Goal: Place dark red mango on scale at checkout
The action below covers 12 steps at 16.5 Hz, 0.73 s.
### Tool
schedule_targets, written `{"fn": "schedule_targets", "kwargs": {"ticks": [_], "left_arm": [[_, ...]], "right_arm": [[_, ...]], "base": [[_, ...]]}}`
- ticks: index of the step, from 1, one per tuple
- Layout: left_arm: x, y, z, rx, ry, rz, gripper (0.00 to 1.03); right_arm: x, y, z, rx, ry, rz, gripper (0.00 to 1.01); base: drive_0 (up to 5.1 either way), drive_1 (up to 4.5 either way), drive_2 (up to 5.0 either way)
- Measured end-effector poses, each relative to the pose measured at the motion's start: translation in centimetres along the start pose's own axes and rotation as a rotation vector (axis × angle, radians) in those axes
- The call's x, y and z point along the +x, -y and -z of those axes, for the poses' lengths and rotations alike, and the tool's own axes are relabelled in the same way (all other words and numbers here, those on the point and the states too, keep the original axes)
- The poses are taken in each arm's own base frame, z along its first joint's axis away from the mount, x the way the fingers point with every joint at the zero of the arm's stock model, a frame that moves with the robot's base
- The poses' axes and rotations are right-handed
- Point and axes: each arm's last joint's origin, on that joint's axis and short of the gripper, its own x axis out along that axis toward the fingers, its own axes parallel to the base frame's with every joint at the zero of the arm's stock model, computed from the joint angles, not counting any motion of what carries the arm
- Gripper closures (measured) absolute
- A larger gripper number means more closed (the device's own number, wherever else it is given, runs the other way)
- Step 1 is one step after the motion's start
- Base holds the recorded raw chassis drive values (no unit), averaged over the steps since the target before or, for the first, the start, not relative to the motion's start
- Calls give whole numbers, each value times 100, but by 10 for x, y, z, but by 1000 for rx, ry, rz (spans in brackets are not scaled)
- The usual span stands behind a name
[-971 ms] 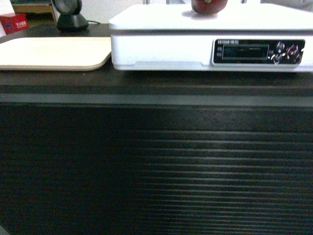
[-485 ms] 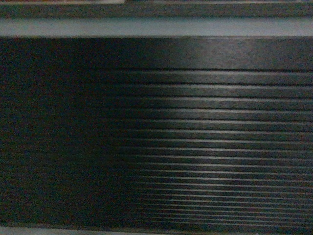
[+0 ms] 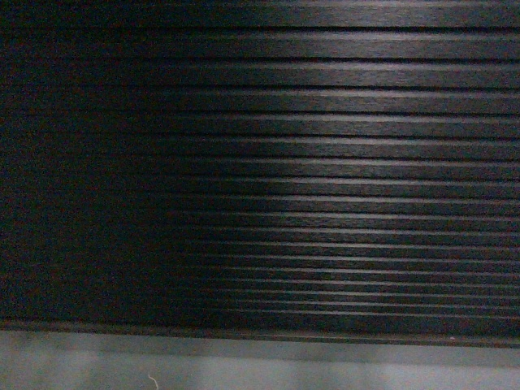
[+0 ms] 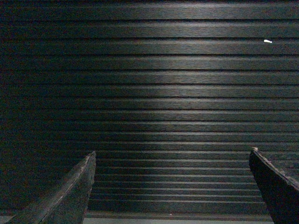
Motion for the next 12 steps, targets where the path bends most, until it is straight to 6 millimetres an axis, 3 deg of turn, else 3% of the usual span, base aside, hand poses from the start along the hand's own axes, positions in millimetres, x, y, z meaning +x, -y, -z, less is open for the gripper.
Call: {"fn": "schedule_targets", "kwargs": {"ticks": [12], "left_arm": [[0, 0, 0, 0, 1, 0, 5]], "right_arm": [[0, 0, 0, 0, 1, 0, 3]], "base": [[0, 0, 0]]}}
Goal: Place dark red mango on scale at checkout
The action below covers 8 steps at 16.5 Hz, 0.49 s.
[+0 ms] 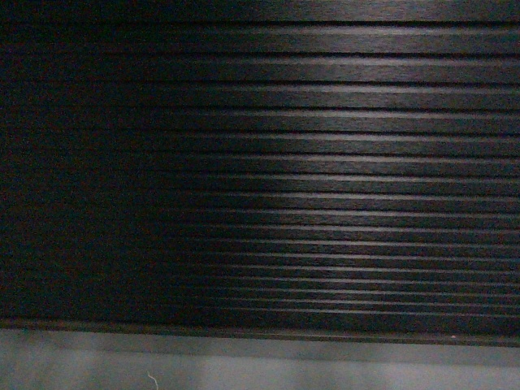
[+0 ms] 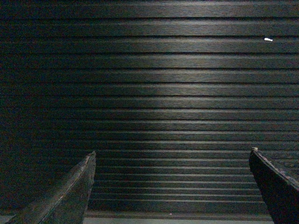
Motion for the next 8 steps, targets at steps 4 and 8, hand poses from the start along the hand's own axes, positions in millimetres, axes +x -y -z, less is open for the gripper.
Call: {"fn": "schedule_targets", "kwargs": {"ticks": [4, 8], "left_arm": [[0, 0, 0, 0, 0, 0, 5], [0, 0, 0, 0, 0, 0, 5]], "right_arm": [[0, 0, 0, 0, 0, 0, 3], [0, 0, 0, 0, 0, 0, 3]], "base": [[0, 0, 0], [0, 0, 0]]}}
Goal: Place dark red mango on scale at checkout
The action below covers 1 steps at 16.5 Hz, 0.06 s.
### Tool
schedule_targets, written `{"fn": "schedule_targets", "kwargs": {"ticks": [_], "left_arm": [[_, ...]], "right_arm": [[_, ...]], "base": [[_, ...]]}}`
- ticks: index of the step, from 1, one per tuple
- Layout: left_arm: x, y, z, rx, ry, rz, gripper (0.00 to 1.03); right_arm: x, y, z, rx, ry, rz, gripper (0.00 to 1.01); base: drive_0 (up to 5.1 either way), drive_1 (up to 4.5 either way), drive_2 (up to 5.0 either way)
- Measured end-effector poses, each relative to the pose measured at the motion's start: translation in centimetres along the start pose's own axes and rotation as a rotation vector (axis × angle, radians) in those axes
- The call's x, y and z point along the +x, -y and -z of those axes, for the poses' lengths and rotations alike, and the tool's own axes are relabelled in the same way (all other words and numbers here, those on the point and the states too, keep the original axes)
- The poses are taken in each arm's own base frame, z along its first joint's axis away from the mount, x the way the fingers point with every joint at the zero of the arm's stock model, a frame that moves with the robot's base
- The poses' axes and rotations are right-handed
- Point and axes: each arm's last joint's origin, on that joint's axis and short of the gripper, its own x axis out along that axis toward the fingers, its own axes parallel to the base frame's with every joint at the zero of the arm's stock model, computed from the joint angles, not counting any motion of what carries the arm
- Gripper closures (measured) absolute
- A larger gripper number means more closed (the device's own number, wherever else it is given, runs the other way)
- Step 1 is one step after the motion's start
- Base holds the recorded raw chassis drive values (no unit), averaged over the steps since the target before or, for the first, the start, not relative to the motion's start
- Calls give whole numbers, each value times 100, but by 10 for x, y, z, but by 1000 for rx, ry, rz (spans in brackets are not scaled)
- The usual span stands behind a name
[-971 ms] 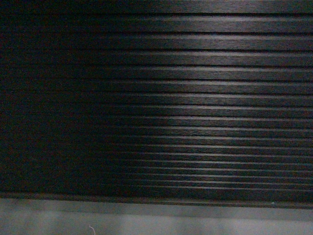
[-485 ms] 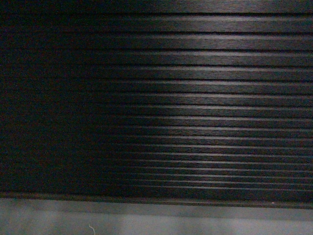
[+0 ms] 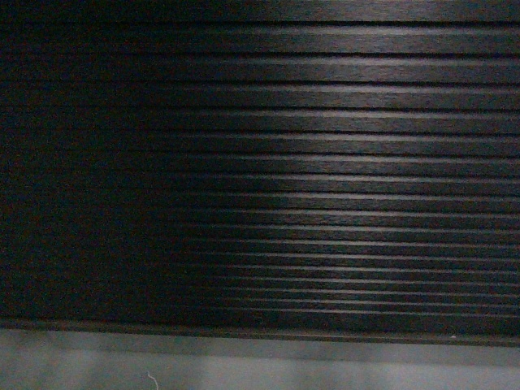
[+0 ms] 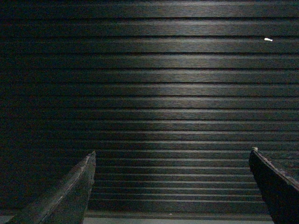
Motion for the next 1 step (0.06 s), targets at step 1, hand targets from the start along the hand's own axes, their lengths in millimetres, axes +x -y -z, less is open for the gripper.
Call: {"fn": "schedule_targets", "kwargs": {"ticks": [1], "left_arm": [[0, 0, 0, 0, 0, 0, 5]], "right_arm": [[0, 0, 0, 0, 0, 0, 3]], "base": [[0, 0, 0]]}}
